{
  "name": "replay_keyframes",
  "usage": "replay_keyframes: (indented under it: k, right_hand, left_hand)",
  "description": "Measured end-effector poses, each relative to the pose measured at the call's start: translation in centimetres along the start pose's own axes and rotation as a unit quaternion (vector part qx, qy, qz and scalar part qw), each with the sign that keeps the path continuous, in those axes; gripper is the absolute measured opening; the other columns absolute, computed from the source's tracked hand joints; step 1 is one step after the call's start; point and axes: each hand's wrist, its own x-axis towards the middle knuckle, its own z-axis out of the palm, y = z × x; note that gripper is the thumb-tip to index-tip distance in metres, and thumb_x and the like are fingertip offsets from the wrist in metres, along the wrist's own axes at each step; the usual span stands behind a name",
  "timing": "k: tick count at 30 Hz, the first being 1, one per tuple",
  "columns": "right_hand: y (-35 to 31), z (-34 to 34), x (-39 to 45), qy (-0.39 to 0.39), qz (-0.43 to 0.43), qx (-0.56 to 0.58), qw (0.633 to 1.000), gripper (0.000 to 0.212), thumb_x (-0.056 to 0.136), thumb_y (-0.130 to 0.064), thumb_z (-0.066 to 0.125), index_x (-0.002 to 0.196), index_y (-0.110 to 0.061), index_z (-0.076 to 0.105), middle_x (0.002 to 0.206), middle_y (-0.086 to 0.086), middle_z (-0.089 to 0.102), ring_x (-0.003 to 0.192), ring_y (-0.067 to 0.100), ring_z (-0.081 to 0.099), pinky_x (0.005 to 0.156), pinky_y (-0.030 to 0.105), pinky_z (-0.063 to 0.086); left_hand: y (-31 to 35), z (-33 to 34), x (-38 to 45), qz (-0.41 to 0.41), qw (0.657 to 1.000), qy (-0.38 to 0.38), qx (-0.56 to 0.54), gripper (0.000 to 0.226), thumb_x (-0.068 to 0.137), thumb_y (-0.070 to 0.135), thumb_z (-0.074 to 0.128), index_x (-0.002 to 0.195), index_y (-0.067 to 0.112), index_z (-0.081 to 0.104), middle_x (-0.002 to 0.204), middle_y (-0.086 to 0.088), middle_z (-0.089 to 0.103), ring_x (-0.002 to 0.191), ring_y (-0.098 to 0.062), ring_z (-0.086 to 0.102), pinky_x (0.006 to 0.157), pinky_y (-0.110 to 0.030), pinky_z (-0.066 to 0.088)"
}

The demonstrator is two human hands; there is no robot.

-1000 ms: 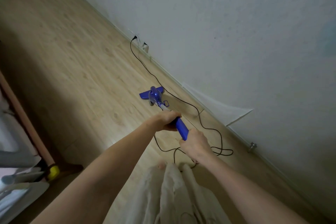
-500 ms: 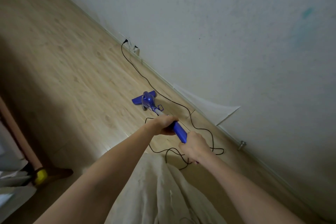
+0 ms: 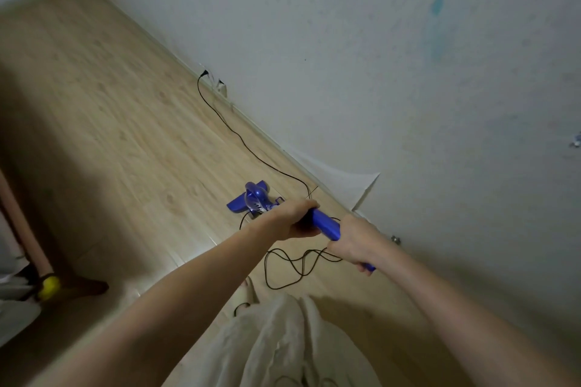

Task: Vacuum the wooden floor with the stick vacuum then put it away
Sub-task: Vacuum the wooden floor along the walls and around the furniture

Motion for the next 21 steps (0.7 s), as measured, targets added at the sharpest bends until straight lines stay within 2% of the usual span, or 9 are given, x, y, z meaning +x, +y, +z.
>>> replay_keyframes:
  k: [3, 6, 8, 14, 16, 18, 21]
  right_hand:
    - [0.8, 0.3, -0.1, 0.012, 0.008, 0.013, 1.000, 0.034, 0.092, -0.023, 0.056, 0.121, -0.012, 0.042, 0.081, 0.011, 0.060, 0.050, 0.020, 0.057, 0.049, 0.029, 0.053]
    - [0.8, 1.4, 0.6, 0.022, 0.016, 0.059, 0.998, 0.031, 0.092, -0.024, 0.056, 0.118, -0.013, 0.043, 0.077, 0.009, 0.059, 0.049, 0.019, 0.055, 0.050, 0.029, 0.053]
    - [0.0, 2.1, 1.3, 0.027, 0.014, 0.083, 0.996, 0.026, 0.092, -0.023, 0.055, 0.112, -0.014, 0.042, 0.076, 0.007, 0.056, 0.047, 0.019, 0.054, 0.047, 0.028, 0.051]
    - [-6.1, 3.9, 4.6, 0.034, 0.000, 0.102, 0.994, 0.023, 0.092, -0.024, 0.058, 0.105, -0.015, 0.041, 0.079, 0.004, 0.055, 0.050, 0.017, 0.055, 0.042, 0.026, 0.048]
    - [-8.9, 4.2, 6.3, 0.038, 0.005, 0.110, 0.993, 0.024, 0.092, -0.025, 0.059, 0.104, -0.015, 0.041, 0.078, 0.002, 0.054, 0.050, 0.017, 0.054, 0.042, 0.026, 0.046]
    - [-11.8, 4.2, 8.1, 0.037, 0.003, 0.120, 0.992, 0.025, 0.091, -0.025, 0.060, 0.104, -0.015, 0.042, 0.078, 0.001, 0.053, 0.053, 0.017, 0.055, 0.047, 0.028, 0.050]
    - [-15.6, 3.9, 10.7, 0.040, -0.014, 0.115, 0.993, 0.026, 0.091, -0.024, 0.060, 0.109, -0.012, 0.046, 0.076, -0.002, 0.047, 0.054, 0.014, 0.051, 0.055, 0.029, 0.051]
  left_hand:
    - [0.1, 1.2, 0.2, -0.003, 1.000, 0.009, -0.002, 0.016, 0.095, 0.020, 0.055, 0.094, 0.005, 0.051, 0.085, -0.011, 0.059, 0.076, -0.018, 0.060, 0.077, -0.029, 0.054]
    - [0.7, 1.5, 0.9, -0.006, 1.000, 0.024, 0.003, 0.014, 0.096, 0.015, 0.052, 0.086, 0.005, 0.048, 0.084, -0.011, 0.056, 0.073, -0.018, 0.058, 0.071, -0.030, 0.054]
    - [0.9, 0.7, 1.6, 0.000, 0.999, 0.038, 0.015, 0.013, 0.096, 0.013, 0.051, 0.088, 0.004, 0.048, 0.082, -0.011, 0.055, 0.071, -0.019, 0.058, 0.068, -0.030, 0.054]
    - [2.6, -6.2, 4.4, 0.021, 0.997, 0.073, 0.031, 0.016, 0.095, 0.016, 0.055, 0.087, 0.005, 0.047, 0.081, -0.011, 0.056, 0.070, -0.019, 0.059, 0.081, -0.034, 0.054]
    - [4.0, -9.0, 5.4, 0.022, 0.996, 0.077, 0.041, 0.018, 0.095, 0.018, 0.057, 0.084, 0.007, 0.047, 0.081, -0.011, 0.056, 0.070, -0.019, 0.059, 0.074, -0.032, 0.055]
    - [5.5, -11.8, 6.4, 0.022, 0.995, 0.083, 0.048, 0.017, 0.094, 0.019, 0.058, 0.086, 0.007, 0.048, 0.083, -0.011, 0.057, 0.071, -0.019, 0.060, 0.066, -0.029, 0.055]
    - [7.9, -15.6, 7.8, 0.025, 0.995, 0.089, 0.039, 0.019, 0.093, 0.018, 0.060, 0.097, 0.004, 0.048, 0.084, -0.012, 0.057, 0.071, -0.020, 0.059, 0.060, -0.028, 0.054]
